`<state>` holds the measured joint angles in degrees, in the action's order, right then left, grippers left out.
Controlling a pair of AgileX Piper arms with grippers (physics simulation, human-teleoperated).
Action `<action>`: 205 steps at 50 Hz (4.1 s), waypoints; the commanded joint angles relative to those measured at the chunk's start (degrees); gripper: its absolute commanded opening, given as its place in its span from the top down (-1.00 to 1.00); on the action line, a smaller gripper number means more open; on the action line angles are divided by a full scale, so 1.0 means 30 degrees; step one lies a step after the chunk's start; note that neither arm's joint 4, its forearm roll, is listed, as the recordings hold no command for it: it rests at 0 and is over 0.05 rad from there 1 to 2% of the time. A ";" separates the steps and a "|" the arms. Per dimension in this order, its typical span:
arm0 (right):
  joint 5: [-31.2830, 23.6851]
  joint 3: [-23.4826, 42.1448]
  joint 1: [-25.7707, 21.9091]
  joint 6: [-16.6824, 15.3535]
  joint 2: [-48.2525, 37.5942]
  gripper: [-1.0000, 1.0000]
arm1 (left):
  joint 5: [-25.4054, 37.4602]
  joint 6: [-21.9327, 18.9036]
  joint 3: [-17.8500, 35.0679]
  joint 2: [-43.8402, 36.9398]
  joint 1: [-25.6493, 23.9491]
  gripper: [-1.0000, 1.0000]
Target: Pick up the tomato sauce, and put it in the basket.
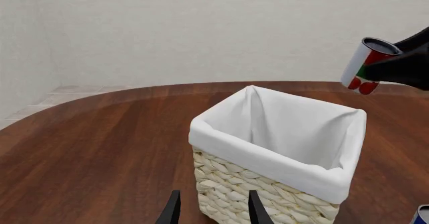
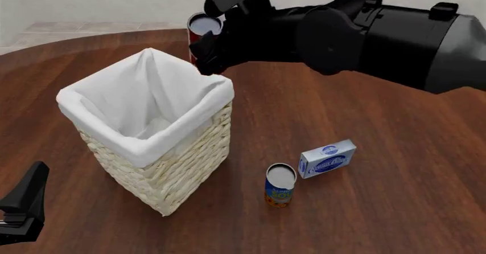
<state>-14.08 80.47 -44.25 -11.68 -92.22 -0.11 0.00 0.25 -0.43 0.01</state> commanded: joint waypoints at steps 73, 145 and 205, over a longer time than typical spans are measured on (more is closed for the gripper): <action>-0.2715 0.6656 -0.1635 -0.0043 -0.7671 1.00 | 0.0001 0.0004 0.0000 -0.0002 0.0003 -1.00; -0.3712 0.8285 -0.2364 -0.0330 -0.9072 -1.00 | 0.0001 0.0001 0.0000 -0.0002 0.0007 -1.00; -0.3633 0.6199 -0.2571 -0.1252 -0.4466 -1.00 | 0.0000 0.0004 0.0000 0.0001 0.0001 -1.00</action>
<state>-25.63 100.69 -52.11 -15.20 -107.96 -0.11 0.01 0.24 -0.43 0.01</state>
